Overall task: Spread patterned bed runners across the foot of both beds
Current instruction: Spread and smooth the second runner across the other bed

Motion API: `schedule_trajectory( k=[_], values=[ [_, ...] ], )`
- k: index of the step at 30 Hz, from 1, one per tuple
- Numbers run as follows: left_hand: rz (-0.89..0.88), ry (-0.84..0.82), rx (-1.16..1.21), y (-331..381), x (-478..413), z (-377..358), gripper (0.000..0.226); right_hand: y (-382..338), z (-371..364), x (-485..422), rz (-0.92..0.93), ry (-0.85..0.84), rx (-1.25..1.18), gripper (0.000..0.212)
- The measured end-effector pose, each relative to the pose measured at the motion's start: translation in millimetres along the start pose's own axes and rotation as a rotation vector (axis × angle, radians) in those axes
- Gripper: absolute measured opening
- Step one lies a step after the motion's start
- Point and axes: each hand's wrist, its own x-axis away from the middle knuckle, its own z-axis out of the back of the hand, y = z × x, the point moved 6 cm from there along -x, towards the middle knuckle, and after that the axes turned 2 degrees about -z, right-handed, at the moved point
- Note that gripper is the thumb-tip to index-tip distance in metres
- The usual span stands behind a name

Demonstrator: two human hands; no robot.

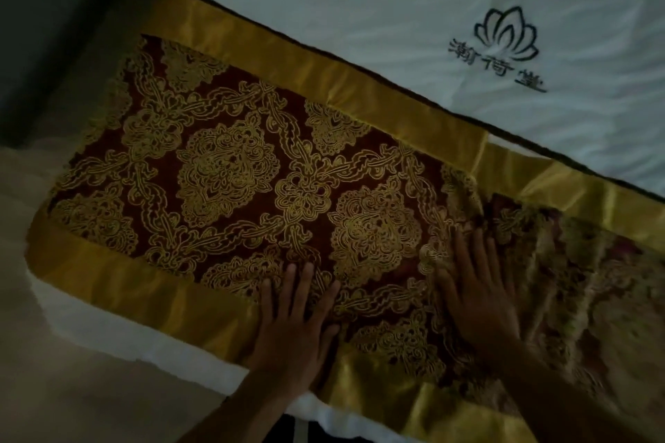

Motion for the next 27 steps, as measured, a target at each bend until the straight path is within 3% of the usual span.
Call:
schedule_trajectory(
  k=[3,6,9,13,17,22,27],
  values=[
    [0.018,-0.018,0.0,4.1,1.4,4.4,0.067,33.4,-7.9,23.5,-0.14,-0.045,-0.018,0.08],
    [0.029,-0.001,0.006,8.4,0.2,15.8,0.069,10.9,2.0,26.7,-0.188,0.017,-0.068,0.083],
    [-0.036,0.019,-0.006,25.6,0.3,19.3,0.073,-62.7,22.4,31.8,0.022,0.101,-0.131,0.075],
    [-0.098,-0.023,-0.044,41.1,-0.2,8.8,0.089,-132.0,13.9,54.1,0.329,0.081,-0.169,0.068],
    [-0.084,-0.068,-0.089,37.1,-7.5,-1.4,0.106,-48.2,-44.4,83.3,0.139,0.021,-0.083,0.069],
    [-0.082,-0.081,-0.102,40.3,-7.2,-6.8,0.109,88.2,-70.9,144.6,-0.124,-0.085,-0.019,0.069],
    [-0.053,-0.127,-0.119,45.9,-7.9,-4.7,0.112,108.6,-69.0,158.1,-0.215,-0.186,-0.066,0.077]
  ],
)
